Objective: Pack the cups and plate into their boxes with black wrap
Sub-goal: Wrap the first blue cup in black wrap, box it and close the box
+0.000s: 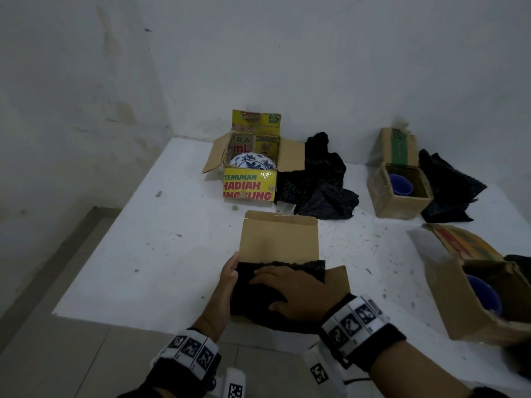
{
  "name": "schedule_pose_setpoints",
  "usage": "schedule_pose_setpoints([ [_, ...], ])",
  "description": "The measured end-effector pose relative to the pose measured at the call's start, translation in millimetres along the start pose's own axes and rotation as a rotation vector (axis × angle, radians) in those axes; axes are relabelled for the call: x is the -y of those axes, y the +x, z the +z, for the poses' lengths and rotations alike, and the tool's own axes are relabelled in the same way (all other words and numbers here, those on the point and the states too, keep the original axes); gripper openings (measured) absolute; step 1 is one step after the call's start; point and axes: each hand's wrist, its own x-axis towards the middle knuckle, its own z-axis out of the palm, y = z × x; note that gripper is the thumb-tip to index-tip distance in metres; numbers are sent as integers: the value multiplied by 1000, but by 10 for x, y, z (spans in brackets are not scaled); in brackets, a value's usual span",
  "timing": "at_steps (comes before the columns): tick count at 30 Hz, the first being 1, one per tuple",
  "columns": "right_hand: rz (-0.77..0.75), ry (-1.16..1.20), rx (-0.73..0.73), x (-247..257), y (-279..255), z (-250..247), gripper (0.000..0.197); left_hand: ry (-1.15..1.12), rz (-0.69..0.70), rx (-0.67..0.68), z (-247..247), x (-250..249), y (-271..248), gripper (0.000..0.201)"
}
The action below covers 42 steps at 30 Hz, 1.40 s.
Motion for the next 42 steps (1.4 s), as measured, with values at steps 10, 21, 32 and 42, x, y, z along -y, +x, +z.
schedule_pose_setpoints([
  [10, -91, -466, 38, -13, 1, -47, 72, 3, 8, -17, 26, -10, -6, 68],
  [21, -106, -449, 89, -36, -33, 41, 68, 44, 14, -48, 77, -36, -31, 43],
  [32, -135, -244, 69, -25, -45, -38, 63, 40, 0, -51, 67, -29, -51, 43],
  [42, -240, -391, 0, -124, -94, 176, 52, -15, 14, -53, 82, -12, -51, 43],
])
